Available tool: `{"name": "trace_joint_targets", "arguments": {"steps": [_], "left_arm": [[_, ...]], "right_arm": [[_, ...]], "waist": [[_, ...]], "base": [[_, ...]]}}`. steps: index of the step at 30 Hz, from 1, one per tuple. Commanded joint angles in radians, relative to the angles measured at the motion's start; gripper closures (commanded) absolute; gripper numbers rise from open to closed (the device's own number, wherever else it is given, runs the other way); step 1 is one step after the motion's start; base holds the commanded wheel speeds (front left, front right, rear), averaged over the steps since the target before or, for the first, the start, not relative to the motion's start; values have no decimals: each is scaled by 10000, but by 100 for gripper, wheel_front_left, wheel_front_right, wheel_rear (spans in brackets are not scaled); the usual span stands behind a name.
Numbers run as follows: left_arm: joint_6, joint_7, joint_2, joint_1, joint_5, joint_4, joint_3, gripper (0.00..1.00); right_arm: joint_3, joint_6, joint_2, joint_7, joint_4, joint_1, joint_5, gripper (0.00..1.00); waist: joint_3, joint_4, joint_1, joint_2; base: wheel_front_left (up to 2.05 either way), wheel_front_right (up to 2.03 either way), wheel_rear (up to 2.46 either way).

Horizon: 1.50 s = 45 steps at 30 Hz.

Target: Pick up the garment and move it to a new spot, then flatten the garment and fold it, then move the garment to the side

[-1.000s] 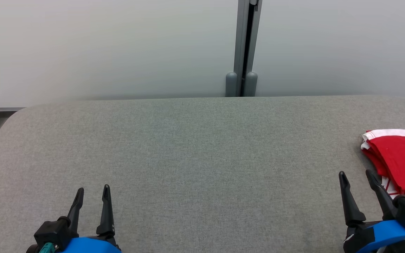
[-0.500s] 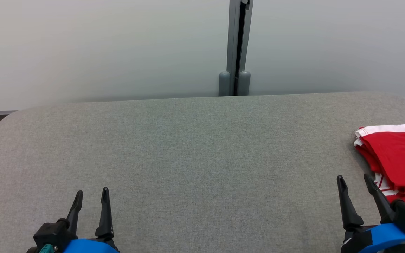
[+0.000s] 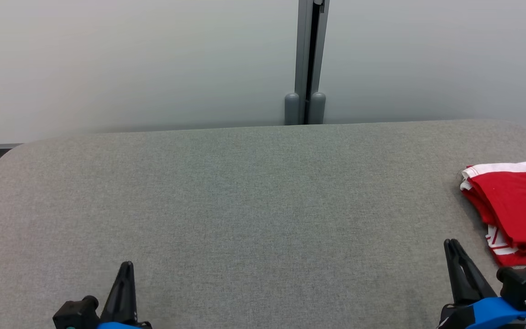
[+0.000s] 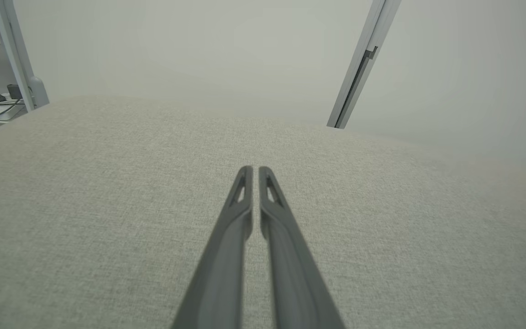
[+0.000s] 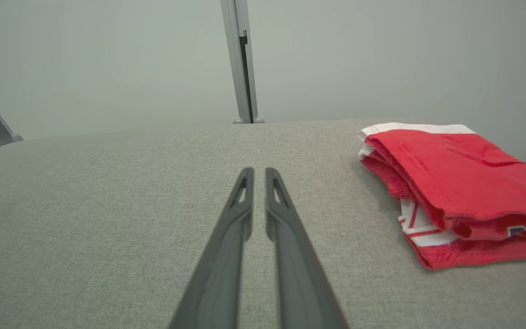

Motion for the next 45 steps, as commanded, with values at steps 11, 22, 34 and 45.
{"name": "trace_joint_targets", "arguments": {"steps": [11, 22, 34, 45], "left_arm": [[-13, 520, -93, -138, -1706, -105, 261, 100], [-27, 991, -162, -308, -3434, -336, 476, 100], [-43, 1457, -229, -479, -5098, -540, 704, 100], [-53, 1842, -280, -609, -6440, -706, 881, 100]], "right_arm": [[-86, 0, 34, 259, 314, -258, 1900, 100], [-104, 0, 58, 453, 468, -473, 3823, 100], [-141, 0, 81, 662, 638, -694, 5672, 100], [-175, 0, 101, 834, 784, -878, 7162, 100]], "waist": [[15, 3, 0, 0], [32, 5, 0, 0], [51, 8, 0, 0], [68, 10, 0, 0]], "base": [[0, 0, 0], [0, 0, 0], [0, 0, 0], [0, 0, 0]]}}
